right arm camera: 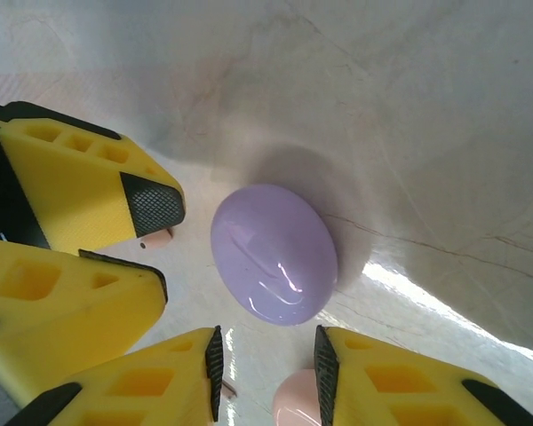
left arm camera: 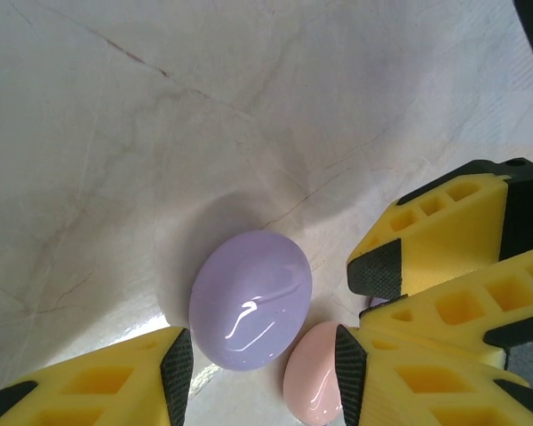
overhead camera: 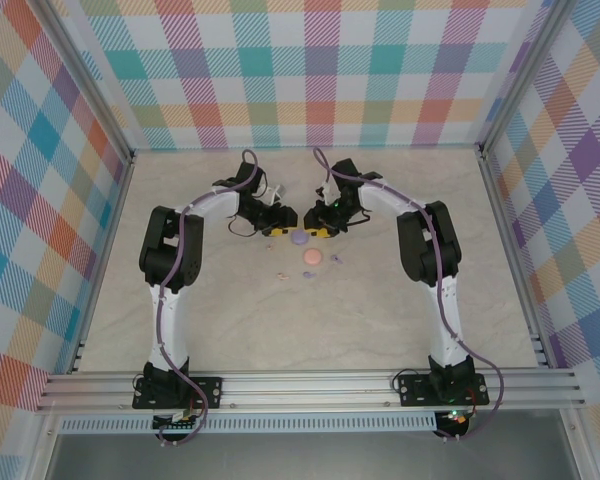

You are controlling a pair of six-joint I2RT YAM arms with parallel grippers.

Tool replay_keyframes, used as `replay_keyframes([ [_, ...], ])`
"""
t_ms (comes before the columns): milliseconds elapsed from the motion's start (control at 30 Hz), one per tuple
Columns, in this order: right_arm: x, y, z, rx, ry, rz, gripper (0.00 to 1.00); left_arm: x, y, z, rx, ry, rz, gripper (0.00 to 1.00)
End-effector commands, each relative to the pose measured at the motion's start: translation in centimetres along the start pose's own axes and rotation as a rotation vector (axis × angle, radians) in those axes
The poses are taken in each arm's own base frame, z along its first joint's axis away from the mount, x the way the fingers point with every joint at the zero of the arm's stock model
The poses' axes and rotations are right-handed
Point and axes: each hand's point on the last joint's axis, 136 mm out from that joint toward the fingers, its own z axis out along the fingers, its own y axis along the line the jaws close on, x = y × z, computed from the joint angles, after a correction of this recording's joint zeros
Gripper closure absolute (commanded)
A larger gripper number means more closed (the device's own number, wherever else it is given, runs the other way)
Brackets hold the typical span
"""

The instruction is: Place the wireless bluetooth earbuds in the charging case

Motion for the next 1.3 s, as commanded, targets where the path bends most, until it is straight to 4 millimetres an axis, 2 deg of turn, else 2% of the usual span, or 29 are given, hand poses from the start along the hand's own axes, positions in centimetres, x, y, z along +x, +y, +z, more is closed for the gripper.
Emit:
replay_keyframes([
  [0, 0.2, 0.1, 0.6, -0.038, 0.021, 0.022, 0.67, 0.3, 0.7, 0.2, 0.021, 0.018, -0.032, 0.52],
  [300, 0.3, -0.6, 1.7, -0.039, 0.043, 0.045, 0.70, 0.8, 1.6, 0.8, 0.005, 0.034, -0.048, 0.52],
  [567, 0.4, -1.2, 2.3, -0.029, 0.049, 0.056, 0.74, 1.0, 1.8, 1.2, 0.009, 0.046, -0.057, 0.59],
  [800, 0.5, -1.9, 2.8, -0.012, 0.052, 0.072, 0.81, 1.6, 2.1, 1.7, 0.018, 0.070, -0.072, 0.58],
  [933, 0.7, -2.2, 3.0, -0.009, 0.057, 0.081, 0.82, 2.2, 2.3, 2.2, 0.020, 0.091, -0.087, 0.58],
  [1267, 0.9, -2.4, 3.2, -0.015, 0.062, 0.084, 0.83, 1.7, 0.4, 2.7, 0.120, 0.075, -0.109, 0.58],
])
